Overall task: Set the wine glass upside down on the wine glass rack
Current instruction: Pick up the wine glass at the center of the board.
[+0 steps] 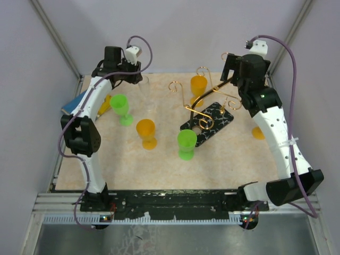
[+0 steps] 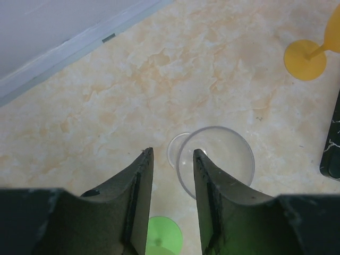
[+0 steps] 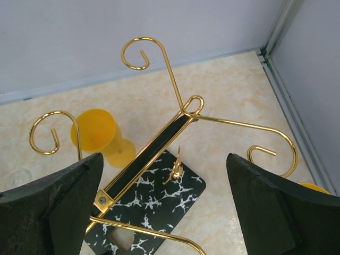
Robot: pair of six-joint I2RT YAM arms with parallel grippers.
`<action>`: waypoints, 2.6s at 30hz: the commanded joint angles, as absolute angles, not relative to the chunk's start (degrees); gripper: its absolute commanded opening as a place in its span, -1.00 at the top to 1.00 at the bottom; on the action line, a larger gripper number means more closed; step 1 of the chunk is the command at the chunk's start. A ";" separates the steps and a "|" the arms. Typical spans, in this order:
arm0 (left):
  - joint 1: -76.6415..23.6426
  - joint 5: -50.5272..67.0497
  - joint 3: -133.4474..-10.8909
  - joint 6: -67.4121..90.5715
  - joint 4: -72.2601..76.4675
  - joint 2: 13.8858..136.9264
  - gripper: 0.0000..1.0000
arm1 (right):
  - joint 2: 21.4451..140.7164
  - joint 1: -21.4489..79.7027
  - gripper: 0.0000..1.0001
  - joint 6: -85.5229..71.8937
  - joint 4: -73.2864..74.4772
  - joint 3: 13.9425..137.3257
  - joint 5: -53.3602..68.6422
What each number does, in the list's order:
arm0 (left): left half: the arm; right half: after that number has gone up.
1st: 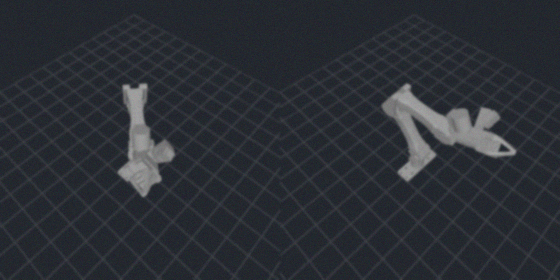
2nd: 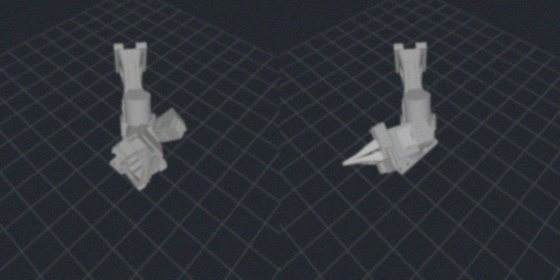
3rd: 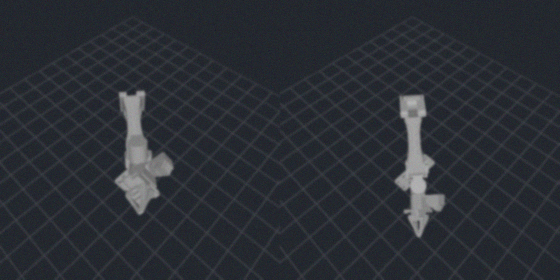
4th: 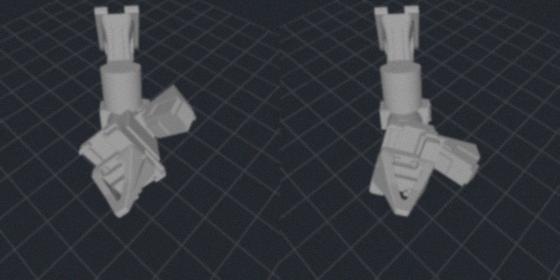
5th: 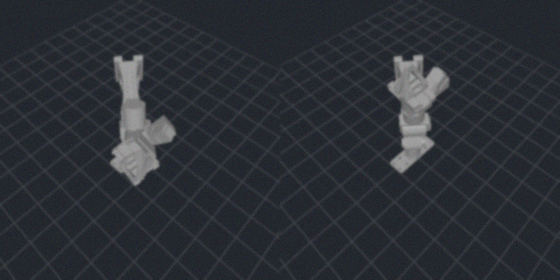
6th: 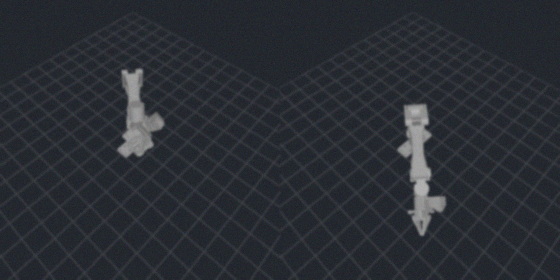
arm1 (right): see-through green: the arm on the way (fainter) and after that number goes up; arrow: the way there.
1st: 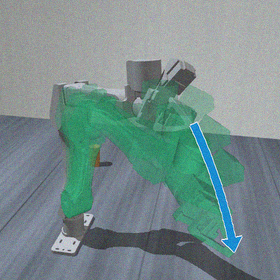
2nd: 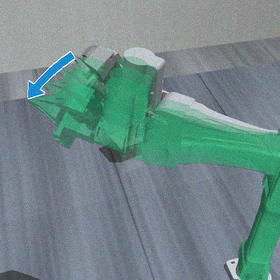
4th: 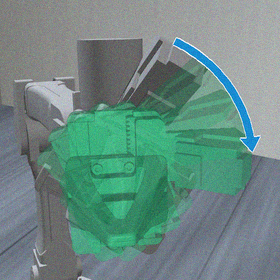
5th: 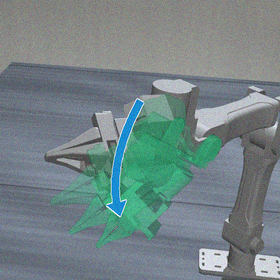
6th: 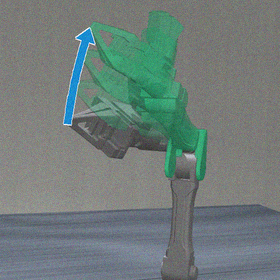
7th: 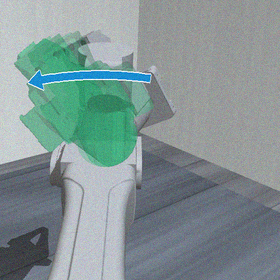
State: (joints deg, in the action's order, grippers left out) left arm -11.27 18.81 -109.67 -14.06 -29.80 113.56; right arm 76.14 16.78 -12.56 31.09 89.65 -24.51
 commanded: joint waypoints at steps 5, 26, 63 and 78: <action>-13.70 15.60 -115.55 -17.01 -32.87 116.62 0.80 | 75.07 17.17 -0.98 -10.54 28.05 89.49 -26.03; -12.13 12.84 -93.39 -12.82 -1.68 96.34 1.00 | 76.77 17.15 -0.99 -15.14 22.30 91.79 -11.10; -33.48 -3.29 -52.89 -25.53 80.86 80.27 1.00 | 100.60 24.12 -0.36 -66.65 -6.82 103.78 18.64; -35.25 -0.42 -53.81 -26.53 81.72 81.42 1.00 | 107.74 26.65 -0.25 -69.95 -9.05 110.06 19.94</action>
